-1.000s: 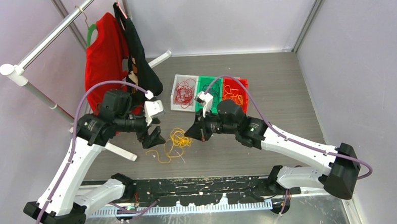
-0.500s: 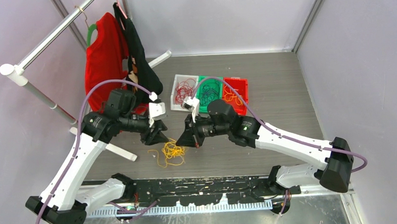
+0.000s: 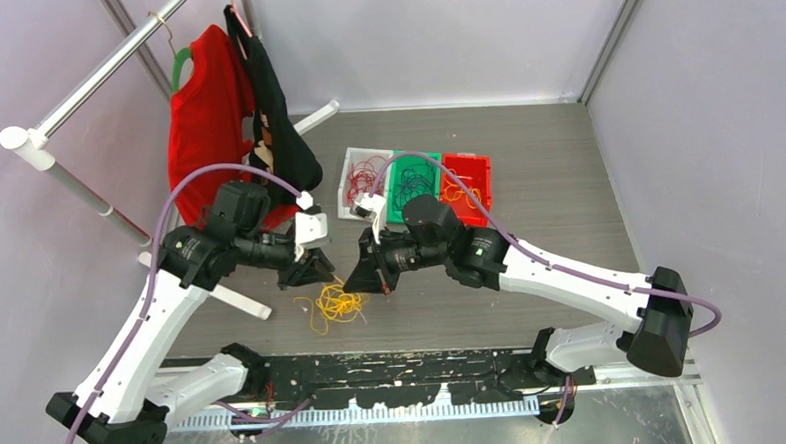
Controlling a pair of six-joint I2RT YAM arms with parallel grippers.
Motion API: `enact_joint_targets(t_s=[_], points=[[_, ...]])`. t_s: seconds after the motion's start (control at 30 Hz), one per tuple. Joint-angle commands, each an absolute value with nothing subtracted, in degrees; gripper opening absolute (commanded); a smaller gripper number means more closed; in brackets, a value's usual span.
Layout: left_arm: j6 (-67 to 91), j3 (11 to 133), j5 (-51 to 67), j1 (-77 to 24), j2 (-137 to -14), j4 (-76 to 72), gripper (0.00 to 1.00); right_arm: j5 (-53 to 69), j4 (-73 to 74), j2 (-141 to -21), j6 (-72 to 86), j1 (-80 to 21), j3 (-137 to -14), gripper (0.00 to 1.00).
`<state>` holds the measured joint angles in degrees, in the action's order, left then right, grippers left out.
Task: Untangle the cables
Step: Untie the cable.
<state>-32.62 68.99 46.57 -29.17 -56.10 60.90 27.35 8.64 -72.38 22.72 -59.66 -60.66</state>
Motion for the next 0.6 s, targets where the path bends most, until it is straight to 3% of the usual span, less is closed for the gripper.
enact_joint_targets(t_s=[0.0,0.17,0.27,0.33,0.57], points=[[-34.41,67.96,46.81,-29.85,-54.24,59.58,0.15,28.33,5.25,-71.91,23.49,-60.07,-63.43,0.01],[-35.50,67.72,45.16,-30.15,-52.74,58.87,0.00,27.17,3.10,-70.93,24.84,-60.03,-62.22,0.01],[-35.34,69.52,43.56,-30.11,-52.07,57.69,0.00,24.94,3.60,-69.77,25.11,-59.96,-60.98,0.24],[-35.16,71.10,42.28,-30.15,-51.73,57.02,0.00,22.93,3.73,-68.50,25.26,-59.86,-59.40,0.28],[-31.39,73.17,43.24,-30.15,-50.36,55.01,0.00,18.95,1.50,-64.23,27.28,-58.90,-54.23,0.28]])
